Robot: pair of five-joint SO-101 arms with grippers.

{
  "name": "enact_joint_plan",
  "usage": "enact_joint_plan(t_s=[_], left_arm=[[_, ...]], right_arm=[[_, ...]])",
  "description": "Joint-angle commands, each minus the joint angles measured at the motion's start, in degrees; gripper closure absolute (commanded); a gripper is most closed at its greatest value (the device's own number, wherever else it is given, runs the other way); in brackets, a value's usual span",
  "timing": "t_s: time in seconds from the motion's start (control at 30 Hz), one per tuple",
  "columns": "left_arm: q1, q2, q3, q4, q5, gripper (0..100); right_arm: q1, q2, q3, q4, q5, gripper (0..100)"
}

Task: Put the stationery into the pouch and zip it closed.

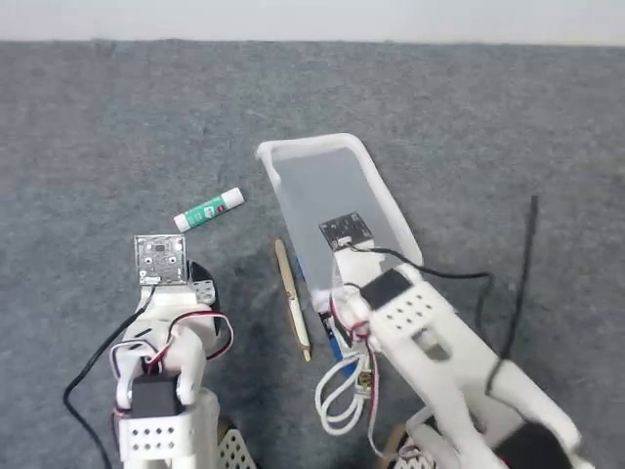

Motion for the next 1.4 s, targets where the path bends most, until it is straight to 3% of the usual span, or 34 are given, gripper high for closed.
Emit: enact_joint_plan(t_s=[0.0,0.3,0.63,0.77,1.0,1.1,1.37], left_arm=[[-0.1,-1.1,-1.3,-1.8,-0.3,98],[-1.0,-1.1,-4.0,5.1,-0.2,76],[-1.0,-1.0,-13.8,6.2,-0.4,75],[1.3,-0.8,-18.4,6.2,-5.1,75],[9.6,-0.9,-18.4,8.1,-6.1,75],[12.6,-1.0,-15.3,6.2,-2.9,75],[13.9,-1.0,-13.2,4.2,-1.4,75]], right_arm=[[0.5,-10.1,-1.8,0.9,3.9,99.3],[0.4,-20.2,-2.4,0.2,13.5,99.3],[0.5,-22.1,-2.6,-9.1,26.5,99.3],[0.5,-22.2,-2.6,-13.9,29.1,99.3],[0.6,-22.2,-2.6,-19.2,29.1,99.3],[0.6,-22.2,-2.6,-20.4,29.1,99.3],[0.5,-22.2,-2.5,-23.3,24.9,99.3]])
